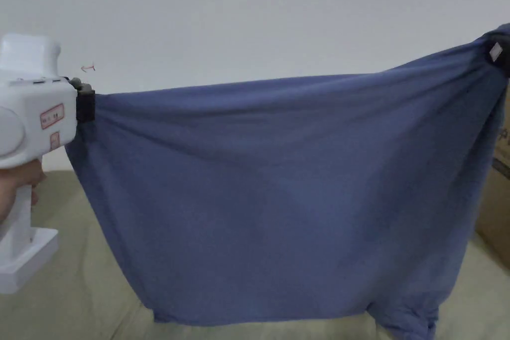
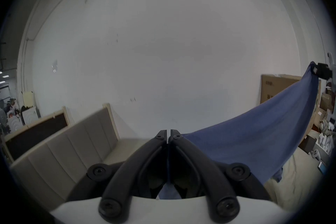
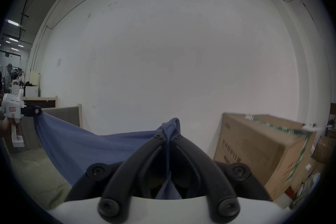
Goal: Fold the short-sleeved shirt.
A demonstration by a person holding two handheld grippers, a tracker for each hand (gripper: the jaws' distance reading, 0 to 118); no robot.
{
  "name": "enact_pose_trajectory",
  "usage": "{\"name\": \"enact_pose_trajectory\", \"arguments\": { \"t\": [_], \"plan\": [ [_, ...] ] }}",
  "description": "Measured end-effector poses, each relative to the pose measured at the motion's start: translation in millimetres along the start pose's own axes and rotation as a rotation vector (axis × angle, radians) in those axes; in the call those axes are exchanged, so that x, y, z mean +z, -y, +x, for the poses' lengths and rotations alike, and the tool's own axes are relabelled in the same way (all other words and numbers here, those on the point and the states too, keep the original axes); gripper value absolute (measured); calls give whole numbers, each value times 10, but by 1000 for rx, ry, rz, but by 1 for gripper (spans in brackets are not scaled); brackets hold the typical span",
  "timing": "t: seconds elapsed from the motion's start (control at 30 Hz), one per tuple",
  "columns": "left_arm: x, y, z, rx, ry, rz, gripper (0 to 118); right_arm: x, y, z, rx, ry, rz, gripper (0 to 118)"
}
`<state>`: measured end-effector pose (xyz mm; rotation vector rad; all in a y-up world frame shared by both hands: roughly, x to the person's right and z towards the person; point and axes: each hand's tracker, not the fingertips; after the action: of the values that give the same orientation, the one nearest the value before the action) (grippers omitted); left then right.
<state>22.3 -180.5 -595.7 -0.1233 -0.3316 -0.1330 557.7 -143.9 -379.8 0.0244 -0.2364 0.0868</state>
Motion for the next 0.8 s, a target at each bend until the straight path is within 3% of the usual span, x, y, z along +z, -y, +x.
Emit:
{"name": "enact_pose_trajectory", "arguments": {
  "t": [0.27,0.33,0.47,0.8],
  "plan": [
    [685,1420,197,108,76,-208,1,1025,1365,-237,-1,-44,-266,2],
    [984,1682,194,108,74,-254,1,1412,1579,-259,-57,-43,-294,2],
    [1681,2045,136,144,89,-318,1,2139,1844,-328,-82,-34,-382,2],
    [2874,2827,144,54,185,-514,1,3430,2393,-462,63,-104,-651,2]
  ]
}}
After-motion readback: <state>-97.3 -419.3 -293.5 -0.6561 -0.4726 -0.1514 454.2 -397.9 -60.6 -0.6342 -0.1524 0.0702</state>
